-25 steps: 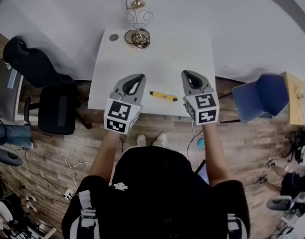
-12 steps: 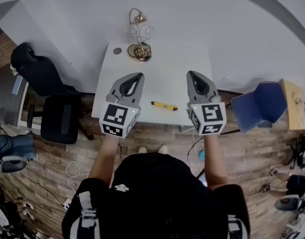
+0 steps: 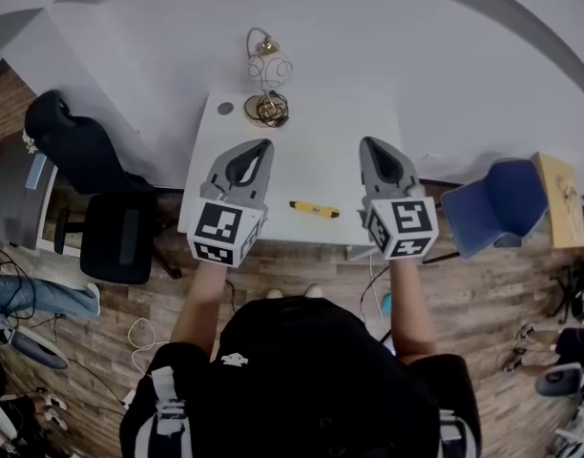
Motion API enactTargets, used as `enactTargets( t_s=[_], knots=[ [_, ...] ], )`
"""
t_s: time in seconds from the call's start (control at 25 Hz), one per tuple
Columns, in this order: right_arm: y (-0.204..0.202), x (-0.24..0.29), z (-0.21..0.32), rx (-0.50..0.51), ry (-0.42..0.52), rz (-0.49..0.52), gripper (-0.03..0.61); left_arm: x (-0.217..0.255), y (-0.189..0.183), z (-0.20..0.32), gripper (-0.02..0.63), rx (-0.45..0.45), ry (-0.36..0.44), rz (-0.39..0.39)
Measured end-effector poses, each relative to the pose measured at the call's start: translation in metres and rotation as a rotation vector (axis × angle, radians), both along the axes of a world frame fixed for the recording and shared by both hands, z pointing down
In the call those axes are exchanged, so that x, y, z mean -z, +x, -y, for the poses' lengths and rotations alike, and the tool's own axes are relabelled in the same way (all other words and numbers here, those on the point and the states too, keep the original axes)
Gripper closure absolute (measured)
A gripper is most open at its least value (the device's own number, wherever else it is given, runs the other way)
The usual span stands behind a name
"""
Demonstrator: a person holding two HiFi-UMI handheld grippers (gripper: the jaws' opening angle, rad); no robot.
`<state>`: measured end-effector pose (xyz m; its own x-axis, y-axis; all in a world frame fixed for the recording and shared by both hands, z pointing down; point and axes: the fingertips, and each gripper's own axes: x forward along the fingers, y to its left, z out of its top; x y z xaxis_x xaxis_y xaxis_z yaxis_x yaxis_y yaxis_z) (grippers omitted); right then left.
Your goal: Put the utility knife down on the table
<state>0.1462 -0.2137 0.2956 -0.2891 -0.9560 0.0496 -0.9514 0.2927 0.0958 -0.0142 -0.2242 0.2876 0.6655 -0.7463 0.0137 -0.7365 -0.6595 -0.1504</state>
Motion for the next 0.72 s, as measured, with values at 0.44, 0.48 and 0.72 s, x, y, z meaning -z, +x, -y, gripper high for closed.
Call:
enactTargets(
  t_s=[0.44,0.48,0.72],
  knots=[
    [-0.007,0.001,-0.001,0.007,0.004,-0.012,0.545,0.001,-0.004,-0.002,0.598,0.006,-0.001,-0.015],
    [-0.007,0.000,-0.001,0.008,0.004,-0.012,0.545,0.001,-0.004,-0.002,0.598,0.005,0.000,-0.015],
    [-0.010,-0.001,0.001,0.010,-0.004,0.000,0.545,-0.002,-0.005,0.002,0.598,0.005,-0.003,-0.018]
  ],
)
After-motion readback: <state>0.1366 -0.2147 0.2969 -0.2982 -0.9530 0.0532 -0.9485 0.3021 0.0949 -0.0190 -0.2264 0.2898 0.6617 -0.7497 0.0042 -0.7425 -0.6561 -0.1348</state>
